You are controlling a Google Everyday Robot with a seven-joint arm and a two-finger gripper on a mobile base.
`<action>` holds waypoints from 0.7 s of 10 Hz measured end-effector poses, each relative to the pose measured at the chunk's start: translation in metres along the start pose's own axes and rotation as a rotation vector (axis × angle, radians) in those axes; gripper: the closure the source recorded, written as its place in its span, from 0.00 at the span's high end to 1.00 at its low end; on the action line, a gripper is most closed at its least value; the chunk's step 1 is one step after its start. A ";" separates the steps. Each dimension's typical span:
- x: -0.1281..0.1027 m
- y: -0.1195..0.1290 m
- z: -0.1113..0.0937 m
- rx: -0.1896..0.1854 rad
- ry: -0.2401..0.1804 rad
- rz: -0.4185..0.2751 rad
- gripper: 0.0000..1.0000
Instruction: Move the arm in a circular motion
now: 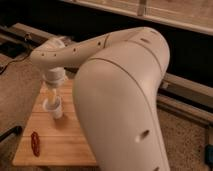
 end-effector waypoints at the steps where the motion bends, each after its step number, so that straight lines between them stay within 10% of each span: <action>1: -0.003 0.021 -0.007 -0.008 -0.011 -0.030 0.80; 7: 0.052 0.121 -0.061 -0.049 -0.057 -0.134 0.80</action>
